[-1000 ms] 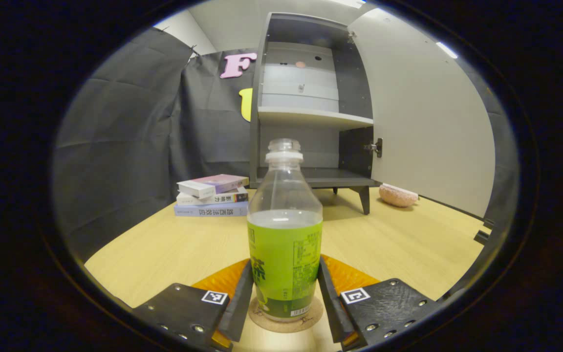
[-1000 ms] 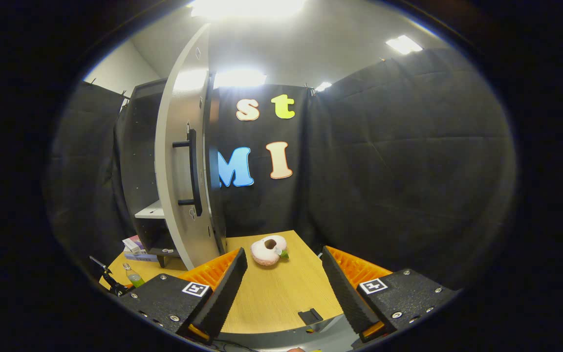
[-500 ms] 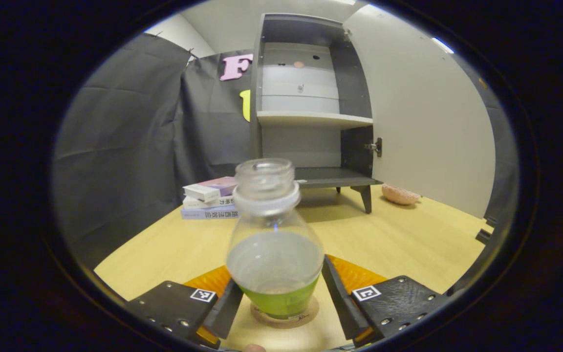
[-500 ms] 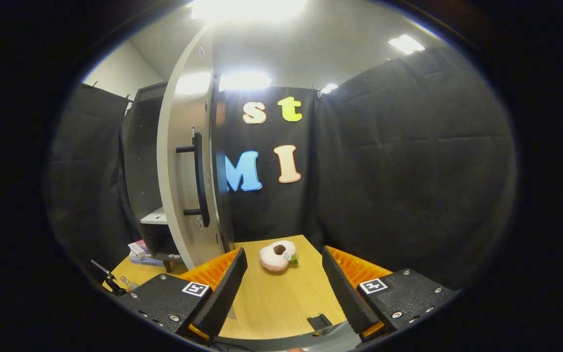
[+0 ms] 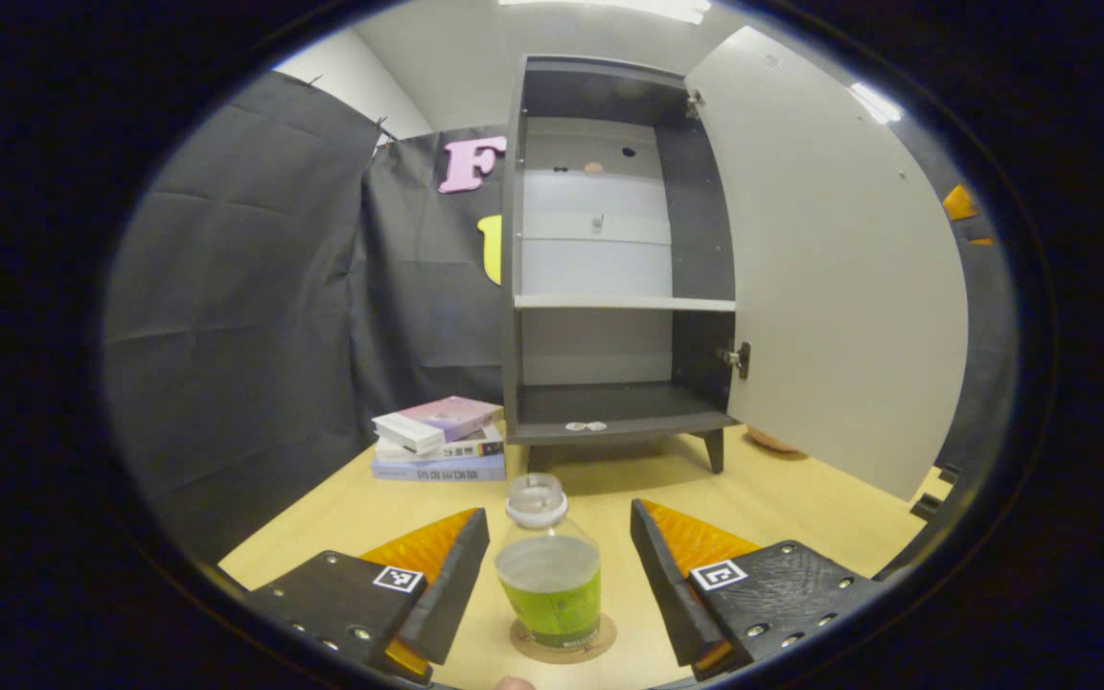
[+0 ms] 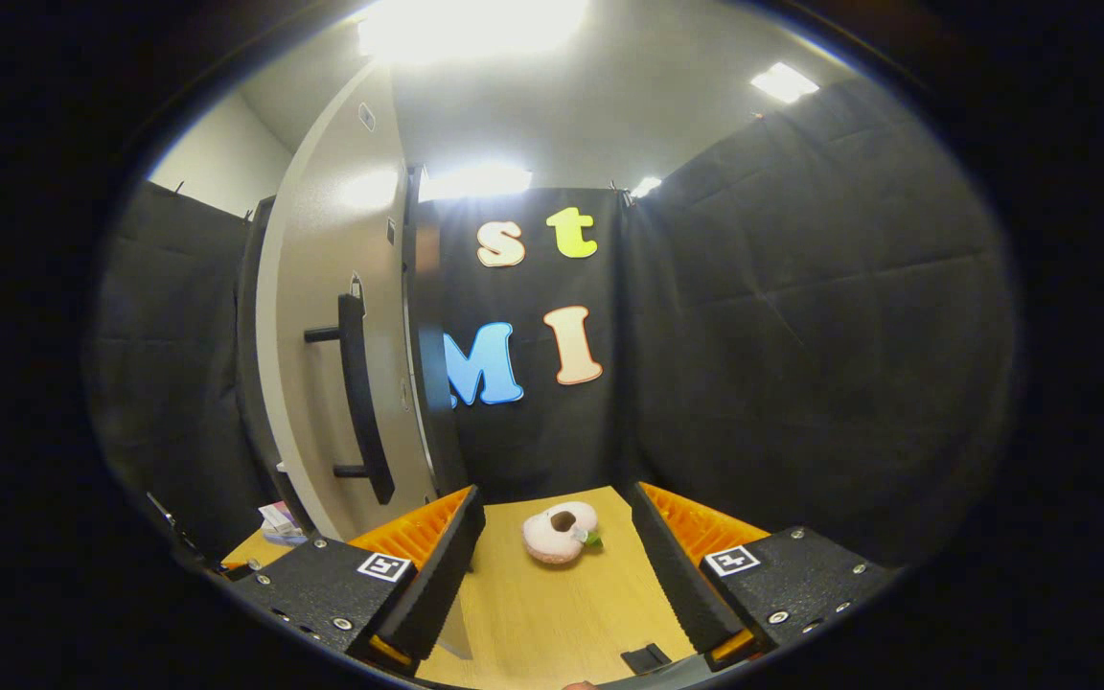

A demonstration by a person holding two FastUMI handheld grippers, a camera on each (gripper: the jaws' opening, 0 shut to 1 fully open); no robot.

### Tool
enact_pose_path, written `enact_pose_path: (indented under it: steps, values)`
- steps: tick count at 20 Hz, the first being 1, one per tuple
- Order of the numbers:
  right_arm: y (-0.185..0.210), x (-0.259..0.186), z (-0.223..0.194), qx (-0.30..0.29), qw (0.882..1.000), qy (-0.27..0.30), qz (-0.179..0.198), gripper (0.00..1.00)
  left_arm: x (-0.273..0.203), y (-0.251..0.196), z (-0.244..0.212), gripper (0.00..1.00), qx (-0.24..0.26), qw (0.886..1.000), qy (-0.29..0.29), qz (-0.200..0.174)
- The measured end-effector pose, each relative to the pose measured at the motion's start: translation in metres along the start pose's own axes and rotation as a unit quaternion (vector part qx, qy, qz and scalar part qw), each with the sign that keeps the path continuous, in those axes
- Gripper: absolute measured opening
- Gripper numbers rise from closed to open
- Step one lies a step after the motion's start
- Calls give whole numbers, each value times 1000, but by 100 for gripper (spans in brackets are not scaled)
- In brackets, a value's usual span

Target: Open the cabinet door with the right hand, grasp the bottle in the cabinet with the left hand and place it on the coaster, then close the cabinet door with the right hand.

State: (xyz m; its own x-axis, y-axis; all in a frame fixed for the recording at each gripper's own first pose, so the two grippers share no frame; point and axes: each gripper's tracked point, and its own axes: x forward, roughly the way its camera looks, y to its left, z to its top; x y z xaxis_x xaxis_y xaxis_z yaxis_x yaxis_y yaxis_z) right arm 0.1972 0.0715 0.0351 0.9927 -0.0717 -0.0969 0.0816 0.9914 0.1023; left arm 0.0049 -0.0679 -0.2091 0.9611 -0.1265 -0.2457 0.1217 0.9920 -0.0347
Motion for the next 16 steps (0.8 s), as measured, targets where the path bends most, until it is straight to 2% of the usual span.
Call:
enact_pose_path:
  steps: [1,2,5,8,11,12,13,14,16]
  values:
    - [-1,6,5,-3,1000,-5,0,95,-4,-1,14,85,1,1000,-7,-2]
    - [-1,11,10,-6,1000,-11,0,95,-8,-3,29,89,1,1000,-14,-4]
    - [-2,27,26,-13,999,-32,3,95,-25,-8,81,85,-2,999,-41,-6]
    - [2,42,34,-18,999,-42,11,95,-36,-5,124,85,-15,998,-58,11]
    - [17,52,38,-25,998,-42,29,95,-47,11,149,85,-25,997,-64,45]
    - [21,54,39,-28,998,-43,32,95,-49,17,153,89,-32,996,-64,53]
    - [29,55,40,-32,998,-45,39,91,-49,22,157,89,-39,995,-68,56]
    - [37,56,40,-37,997,-46,45,95,-52,29,163,85,-43,995,-73,62]
    - [49,52,39,-49,996,-47,48,95,-56,50,169,85,-44,993,-82,73]
